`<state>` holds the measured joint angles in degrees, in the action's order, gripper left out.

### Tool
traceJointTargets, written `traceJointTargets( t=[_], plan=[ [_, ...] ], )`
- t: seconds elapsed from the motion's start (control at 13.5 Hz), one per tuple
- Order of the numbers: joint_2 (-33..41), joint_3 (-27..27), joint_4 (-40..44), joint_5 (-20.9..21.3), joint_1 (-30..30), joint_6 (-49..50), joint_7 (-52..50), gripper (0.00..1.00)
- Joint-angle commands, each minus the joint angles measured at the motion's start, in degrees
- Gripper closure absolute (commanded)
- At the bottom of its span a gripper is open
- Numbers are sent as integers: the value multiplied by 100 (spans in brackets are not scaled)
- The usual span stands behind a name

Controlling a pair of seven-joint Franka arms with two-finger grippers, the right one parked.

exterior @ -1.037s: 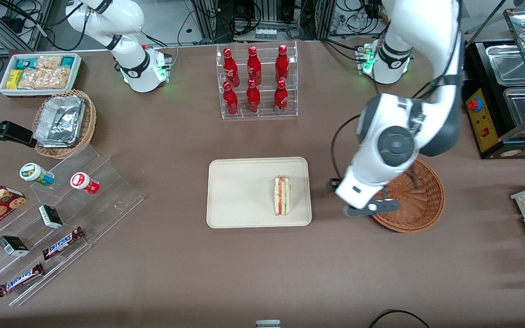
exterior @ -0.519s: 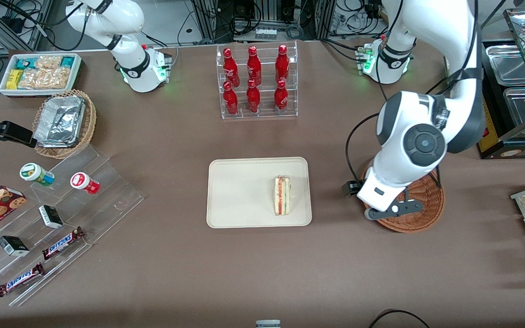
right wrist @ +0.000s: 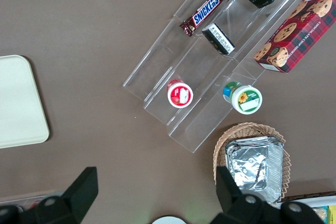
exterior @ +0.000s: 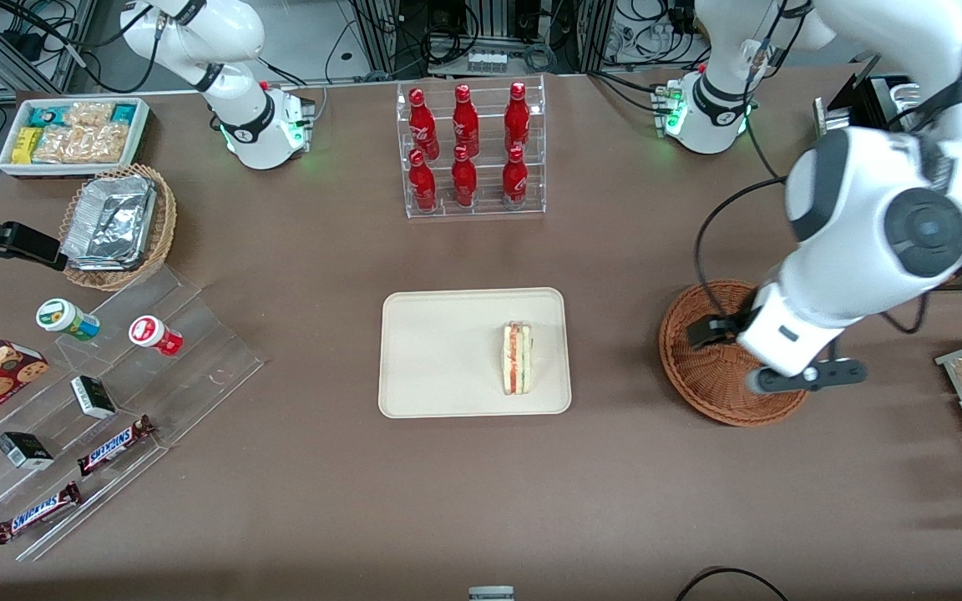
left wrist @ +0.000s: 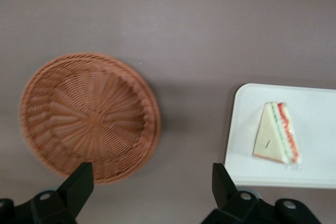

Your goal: Place sandwich from basket to tray

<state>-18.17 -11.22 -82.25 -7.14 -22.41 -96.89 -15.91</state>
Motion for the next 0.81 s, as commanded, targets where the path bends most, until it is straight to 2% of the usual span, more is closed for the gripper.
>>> traceJointTargets(
  t=[0.0,0.15,0.37,0.59,0.74],
  plan=[
    [471,488,-72,301,622,459,315,0],
    [787,734,-107,327,1087,863,421,0],
    [1437,1200,-449,600,1738,1320,790,0],
    [1947,1507,-730,600,2160,1804,808,0],
    [2369,1544,-1177,609,2206,1797,800,0]
  ],
)
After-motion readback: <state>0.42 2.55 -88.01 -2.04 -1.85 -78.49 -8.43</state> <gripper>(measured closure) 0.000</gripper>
